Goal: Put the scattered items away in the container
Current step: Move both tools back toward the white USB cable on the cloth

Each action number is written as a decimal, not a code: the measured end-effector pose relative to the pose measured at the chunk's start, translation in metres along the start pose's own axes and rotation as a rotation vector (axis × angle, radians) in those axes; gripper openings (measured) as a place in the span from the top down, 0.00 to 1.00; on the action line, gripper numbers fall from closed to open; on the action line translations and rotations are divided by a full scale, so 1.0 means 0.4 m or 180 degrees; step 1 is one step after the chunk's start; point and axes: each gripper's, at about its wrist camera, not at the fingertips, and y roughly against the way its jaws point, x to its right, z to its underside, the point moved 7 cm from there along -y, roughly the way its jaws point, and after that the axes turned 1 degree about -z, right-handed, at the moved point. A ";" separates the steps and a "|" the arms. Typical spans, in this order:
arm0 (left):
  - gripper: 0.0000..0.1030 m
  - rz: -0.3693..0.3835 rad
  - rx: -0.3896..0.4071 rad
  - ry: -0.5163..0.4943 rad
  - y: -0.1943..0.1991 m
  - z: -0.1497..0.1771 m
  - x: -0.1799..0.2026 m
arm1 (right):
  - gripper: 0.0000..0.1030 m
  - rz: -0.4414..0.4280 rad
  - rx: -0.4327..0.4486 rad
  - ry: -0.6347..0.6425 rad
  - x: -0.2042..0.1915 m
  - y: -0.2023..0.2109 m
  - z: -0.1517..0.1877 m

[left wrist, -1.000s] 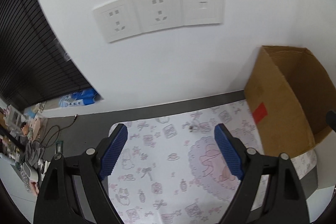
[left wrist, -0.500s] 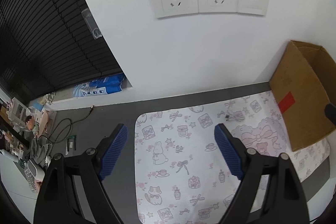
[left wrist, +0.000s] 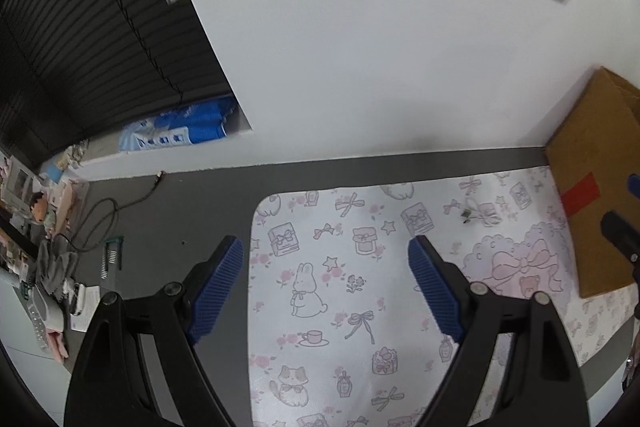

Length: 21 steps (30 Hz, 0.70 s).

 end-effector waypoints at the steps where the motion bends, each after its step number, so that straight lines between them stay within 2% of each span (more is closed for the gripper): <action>1: 0.19 0.0013 -0.0023 0.0004 -0.019 0.003 0.004 | 0.05 -0.0012 -0.0018 0.0005 -0.003 -0.018 0.003; 14: 0.19 0.0084 -0.0123 -0.0056 -0.263 0.034 0.058 | 0.05 -0.0051 -0.0294 -0.0003 0.001 -0.283 0.079; 21: 0.19 0.0013 -0.0232 -0.0074 -0.375 0.074 0.072 | 0.05 0.0013 -0.0477 0.0061 0.018 -0.432 0.152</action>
